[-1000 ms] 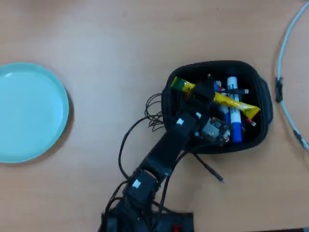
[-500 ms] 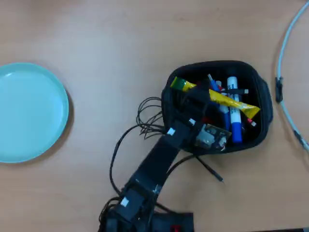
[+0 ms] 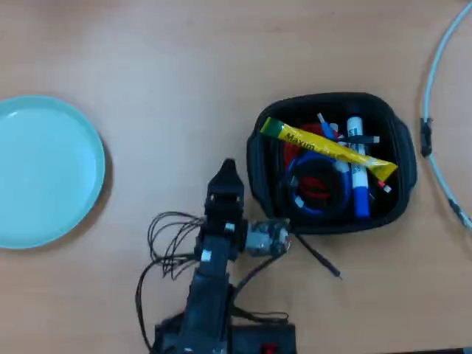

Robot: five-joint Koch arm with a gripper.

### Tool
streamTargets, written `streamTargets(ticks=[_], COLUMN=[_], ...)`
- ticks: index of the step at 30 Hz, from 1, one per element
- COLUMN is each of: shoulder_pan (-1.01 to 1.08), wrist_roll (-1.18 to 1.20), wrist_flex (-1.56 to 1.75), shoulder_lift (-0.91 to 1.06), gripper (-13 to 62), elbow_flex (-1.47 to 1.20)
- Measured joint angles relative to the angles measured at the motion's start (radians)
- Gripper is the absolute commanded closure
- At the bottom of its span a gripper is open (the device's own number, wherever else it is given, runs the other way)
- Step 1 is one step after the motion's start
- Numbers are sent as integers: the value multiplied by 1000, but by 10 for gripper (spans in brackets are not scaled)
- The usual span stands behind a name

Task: Pick up the yellow instant coffee stick, then put it in the black bowl

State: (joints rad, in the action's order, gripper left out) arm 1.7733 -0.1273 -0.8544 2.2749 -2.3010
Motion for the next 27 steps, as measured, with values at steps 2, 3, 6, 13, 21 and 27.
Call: streamTargets(ticks=[2,3,6,13,21,27], shoulder_pan=[-34,-55,-124,-213,-213,-166], wrist_roll=[0,0,0,51,110,115], wrist_flex=[55,71,106,135,502,770], shoulder_lift=[0,0,0,0,0,0], gripper=[24,24,26,20,22,25], elbow_flex=[-75,-103,-144,-262,-546,-733])
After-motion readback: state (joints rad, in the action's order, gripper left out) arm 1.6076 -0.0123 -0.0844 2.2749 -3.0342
